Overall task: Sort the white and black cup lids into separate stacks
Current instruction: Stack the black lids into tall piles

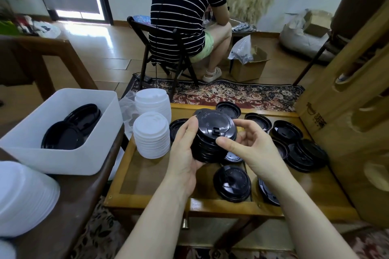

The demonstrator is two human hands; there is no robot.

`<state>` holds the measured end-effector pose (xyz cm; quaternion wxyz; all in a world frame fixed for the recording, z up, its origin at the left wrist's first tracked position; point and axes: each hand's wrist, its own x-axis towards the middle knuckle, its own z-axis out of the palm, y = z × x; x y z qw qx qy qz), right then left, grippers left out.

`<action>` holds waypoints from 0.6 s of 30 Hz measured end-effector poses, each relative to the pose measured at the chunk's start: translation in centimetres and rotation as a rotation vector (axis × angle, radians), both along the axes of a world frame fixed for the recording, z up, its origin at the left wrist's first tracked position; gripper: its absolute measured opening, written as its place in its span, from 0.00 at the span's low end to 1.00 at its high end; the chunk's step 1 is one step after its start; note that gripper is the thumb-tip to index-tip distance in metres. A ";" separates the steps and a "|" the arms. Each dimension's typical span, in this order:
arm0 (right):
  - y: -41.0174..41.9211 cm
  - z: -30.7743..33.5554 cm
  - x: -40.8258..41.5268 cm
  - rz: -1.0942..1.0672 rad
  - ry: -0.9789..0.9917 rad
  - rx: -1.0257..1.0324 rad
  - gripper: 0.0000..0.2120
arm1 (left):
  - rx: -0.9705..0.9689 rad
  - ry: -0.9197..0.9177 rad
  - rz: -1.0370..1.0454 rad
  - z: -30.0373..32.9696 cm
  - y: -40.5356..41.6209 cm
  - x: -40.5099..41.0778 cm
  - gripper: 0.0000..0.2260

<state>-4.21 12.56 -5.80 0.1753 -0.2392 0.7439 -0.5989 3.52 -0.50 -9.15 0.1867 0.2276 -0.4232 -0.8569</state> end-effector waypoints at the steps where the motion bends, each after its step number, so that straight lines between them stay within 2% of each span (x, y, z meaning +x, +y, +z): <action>1: 0.0 -0.1 0.0 -0.006 0.013 0.001 0.32 | 0.005 -0.010 -0.001 0.0 0.0 0.0 0.33; 7: -0.1 -0.3 0.1 -0.001 0.054 0.015 0.33 | -0.005 -0.006 0.012 -0.2 -0.3 0.0 0.35; 11: 0.0 -0.2 -0.3 0.018 -0.180 0.042 0.32 | 0.015 -0.014 0.021 -0.2 -0.4 0.0 0.34; 14: 0.1 -0.3 -0.5 0.140 -0.408 0.065 0.28 | -0.001 -0.038 -0.012 0.0 -0.1 0.2 0.31; 18: 0.0 -0.1 -0.3 0.156 -0.521 -0.042 0.25 | 0.021 -0.069 -0.003 0.3 0.1 0.4 0.22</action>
